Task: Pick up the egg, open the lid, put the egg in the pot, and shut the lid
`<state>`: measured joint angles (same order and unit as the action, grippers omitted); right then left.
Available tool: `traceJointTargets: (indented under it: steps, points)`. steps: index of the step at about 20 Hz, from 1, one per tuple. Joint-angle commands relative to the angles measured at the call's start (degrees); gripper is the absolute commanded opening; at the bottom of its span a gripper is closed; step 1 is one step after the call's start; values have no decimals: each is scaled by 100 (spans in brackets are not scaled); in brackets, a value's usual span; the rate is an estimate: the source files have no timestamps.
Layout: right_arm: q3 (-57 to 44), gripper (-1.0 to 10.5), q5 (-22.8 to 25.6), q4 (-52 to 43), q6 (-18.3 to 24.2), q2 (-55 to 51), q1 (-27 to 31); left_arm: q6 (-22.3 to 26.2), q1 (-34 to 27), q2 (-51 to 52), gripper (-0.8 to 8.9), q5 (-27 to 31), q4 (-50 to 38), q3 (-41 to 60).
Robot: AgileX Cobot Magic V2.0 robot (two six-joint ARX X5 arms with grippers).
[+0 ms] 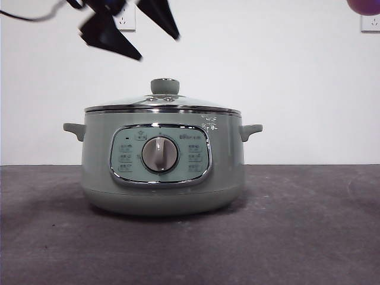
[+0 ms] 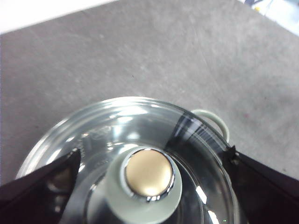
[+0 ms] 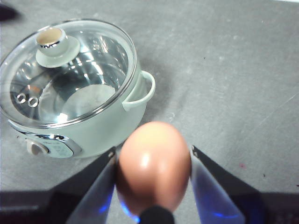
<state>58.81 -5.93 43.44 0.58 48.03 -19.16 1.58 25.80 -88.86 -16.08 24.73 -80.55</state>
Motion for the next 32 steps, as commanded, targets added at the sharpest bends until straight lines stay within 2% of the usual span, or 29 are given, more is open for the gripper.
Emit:
traceJointTargets:
  steps: [1, 6, 15, 19, 22, 32]
  points:
    - [-2, -12, 13, -44, -70, -9, -4, 144, 116, -323, 633, 136, -59, -44]
    - [-2, -12, 11, -46, -70, -4, -4, 181, 243, -551, 624, 577, -44, -44]
    - [-2, -12, 13, -87, -70, -4, -4, 212, 286, -776, 604, 704, 208, -44]
    - [-2, -12, 15, -87, -66, -4, -4, 208, 310, -776, 220, 695, 188, -44]
    - [-2, -12, 15, -87, -63, -4, -4, 203, 310, -769, -1, 684, 188, -44]
    - [-2, -11, 9, -87, -66, -4, -4, 144, 308, -494, -9, 693, 190, -55]
